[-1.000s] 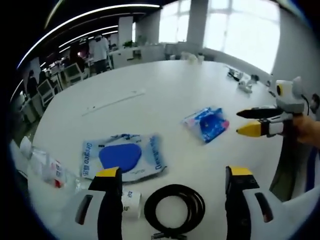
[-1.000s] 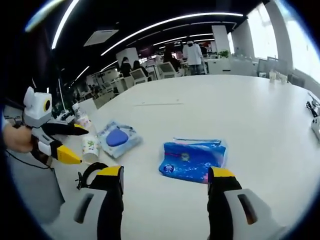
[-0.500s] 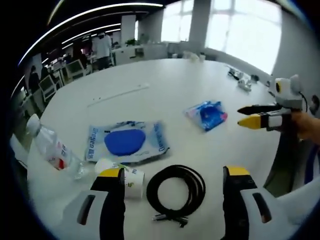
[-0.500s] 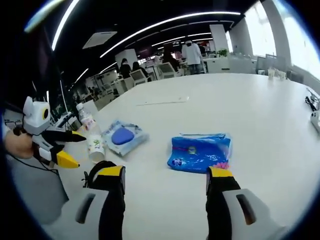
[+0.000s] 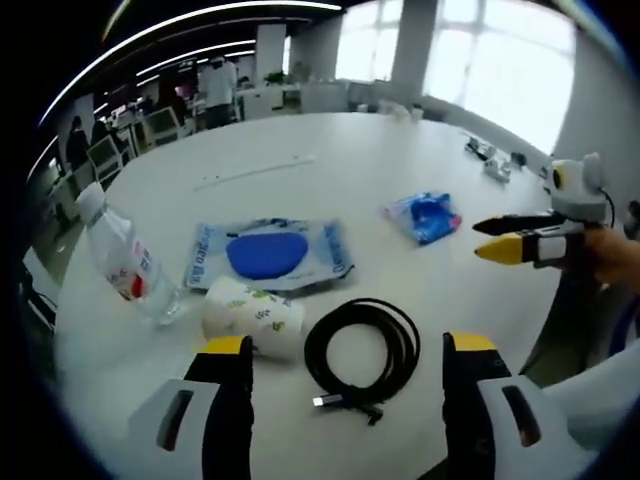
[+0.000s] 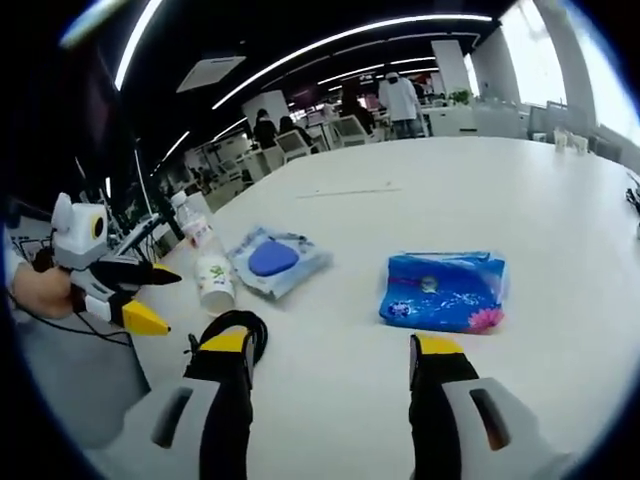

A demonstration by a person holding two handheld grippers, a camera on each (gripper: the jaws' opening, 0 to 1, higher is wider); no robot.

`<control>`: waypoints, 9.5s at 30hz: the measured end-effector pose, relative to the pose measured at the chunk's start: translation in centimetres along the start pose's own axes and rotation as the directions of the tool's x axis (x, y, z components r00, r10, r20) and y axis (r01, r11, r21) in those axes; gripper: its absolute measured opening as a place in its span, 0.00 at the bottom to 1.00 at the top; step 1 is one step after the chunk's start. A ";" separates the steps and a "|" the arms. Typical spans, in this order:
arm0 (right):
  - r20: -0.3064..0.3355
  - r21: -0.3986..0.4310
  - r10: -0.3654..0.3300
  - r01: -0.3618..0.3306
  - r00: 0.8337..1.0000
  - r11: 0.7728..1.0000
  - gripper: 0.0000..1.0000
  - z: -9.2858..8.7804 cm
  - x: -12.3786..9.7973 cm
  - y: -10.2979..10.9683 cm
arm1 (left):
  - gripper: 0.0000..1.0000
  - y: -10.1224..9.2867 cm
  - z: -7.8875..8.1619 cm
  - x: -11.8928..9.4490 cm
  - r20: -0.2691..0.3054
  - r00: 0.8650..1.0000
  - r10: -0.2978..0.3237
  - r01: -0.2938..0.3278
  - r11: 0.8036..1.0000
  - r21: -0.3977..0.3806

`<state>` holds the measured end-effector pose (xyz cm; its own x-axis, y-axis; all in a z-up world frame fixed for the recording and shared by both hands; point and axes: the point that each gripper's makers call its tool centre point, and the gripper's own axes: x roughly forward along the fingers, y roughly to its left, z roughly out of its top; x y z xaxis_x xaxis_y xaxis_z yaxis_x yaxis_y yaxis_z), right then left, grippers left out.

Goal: Arrange the tabletop items into an orderly group along one side of the table until the central work area is clear of visible clutter.

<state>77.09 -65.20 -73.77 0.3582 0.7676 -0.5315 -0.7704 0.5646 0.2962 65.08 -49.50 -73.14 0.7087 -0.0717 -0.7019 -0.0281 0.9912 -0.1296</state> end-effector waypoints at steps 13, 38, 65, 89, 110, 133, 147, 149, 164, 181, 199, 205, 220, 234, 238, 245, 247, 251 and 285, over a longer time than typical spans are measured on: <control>-0.020 -0.014 0.063 -0.063 0.998 0.998 0.57 0.0 1.6 2.6 | 0.70 0.6 -1.6 0.3 -0.017 1.000 0.012 -0.013 0.996 -0.089; -0.129 0.035 0.147 -0.144 0.981 0.989 0.49 -3.1 5.1 7.9 | 0.56 1.4 -4.8 2.1 -0.074 0.997 0.008 -0.033 0.940 -0.341; -0.192 0.164 0.171 -0.141 0.966 0.976 0.32 -6.3 7.3 9.1 | 0.16 1.0 -6.2 2.7 -0.058 0.998 -0.004 -0.026 0.859 -0.511; -0.137 0.227 0.111 -0.078 0.984 0.971 0.00 -4.3 5.3 7.9 | 0.00 -0.1 -4.4 2.0 -0.009 0.998 -0.068 0.053 0.845 -0.532; 0.017 0.347 -0.017 0.010 1.000 0.938 0.00 -1.3 -0.9 2.1 | 0.00 -7.5 1.7 3.2 0.039 0.976 -0.213 0.207 0.867 -0.454; 0.077 0.425 -0.186 0.136 0.980 0.895 0.00 -0.7 -5.3 -5.9 | 0.00 -15.1 4.4 7.5 -0.042 0.942 -0.334 0.294 0.877 -0.380; 0.053 0.427 -0.200 0.159 0.978 0.890 0.00 -1.7 -4.7 -7.6 | 0.00 -15.3 3.0 9.9 -0.082 0.945 -0.318 0.266 0.887 -0.378; 0.052 0.437 -0.202 0.160 0.978 0.885 0.00 -1.9 -4.6 -7.9 | 0.00 -15.4 3.1 10.1 -0.080 0.946 -0.313 0.265 0.893 -0.365; 0.022 0.410 -0.208 0.181 0.978 0.894 0.00 -3.4 -3.5 -9.3 | 0.00 -15.6 2.7 11.3 -0.078 0.952 -0.296 0.259 0.915 -0.309; 0.001 0.397 -0.204 0.187 0.979 0.899 0.00 -4.2 -3.2 -9.0 | 0.00 -15.7 1.8 12.2 -0.101 0.953 -0.284 0.244 0.924 -0.294; -0.030 0.383 -0.214 0.209 0.976 0.900 0.00 -5.3 -2.1 -10.1 | 0.01 -14.9 1.2 13.0 -0.121 0.954 -0.276 0.229 0.925 -0.302; -0.033 0.390 -0.215 0.211 0.976 0.897 0.00 -5.5 -2.1 -10.4 | 0.01 -14.9 1.2 13.0 -0.124 0.953 -0.277 0.232 0.928 -0.290; 0.057 0.356 -0.235 0.201 0.970 0.913 0.45 -3.6 -2.2 -9.3 | 0.26 -14.3 2.6 11.9 -0.058 0.971 -0.233 0.219 0.958 -0.186; 0.103 0.345 -0.229 0.181 0.968 0.921 0.63 -3.0 -3.5 -7.8 | 0.74 -12.9 4.1 10.5 0.028 0.982 -0.187 0.188 0.981 -0.050; 0.100 0.332 -0.231 0.187 0.968 0.925 0.62 -2.9 -3.5 -7.7 | 0.73 -12.7 4.4 10.1 0.039 0.982 -0.186 0.188 0.981 -0.055; 0.087 0.324 -0.234 0.195 0.968 0.926 0.60 -3.1 -3.8 -7.0 | 0.68 -12.8 4.3 9.2 0.036 0.975 -0.217 0.219 0.974 -0.062; 0.086 0.322 -0.233 0.194 0.969 0.927 0.60 -3.1 -4.0 -6.6 | 0.68 -12.6 4.5 8.8 0.044 0.975 -0.219 0.222 0.973 -0.070; 0.081 0.317 -0.233 0.196 0.969 0.928 0.60 -3.2 -4.2 -6.1 | 0.68 -12.0 4.7 8.0 0.053 0.973 -0.224 0.227 0.972 -0.057; 0.051 0.160 -0.099 0.089 0.994 0.983 0.55 -0.7 -0.9 2.4 | 0.67 0.8 9.4 2.2 0.211 0.973 -0.092 0.125 0.981 -0.150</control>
<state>74.48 -64.77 -73.12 0.4591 0.7227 -0.5166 -0.6411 0.6721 0.3705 73.23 -47.86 -68.26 0.8412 -0.1375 -0.5230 -0.0443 0.9464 -0.3201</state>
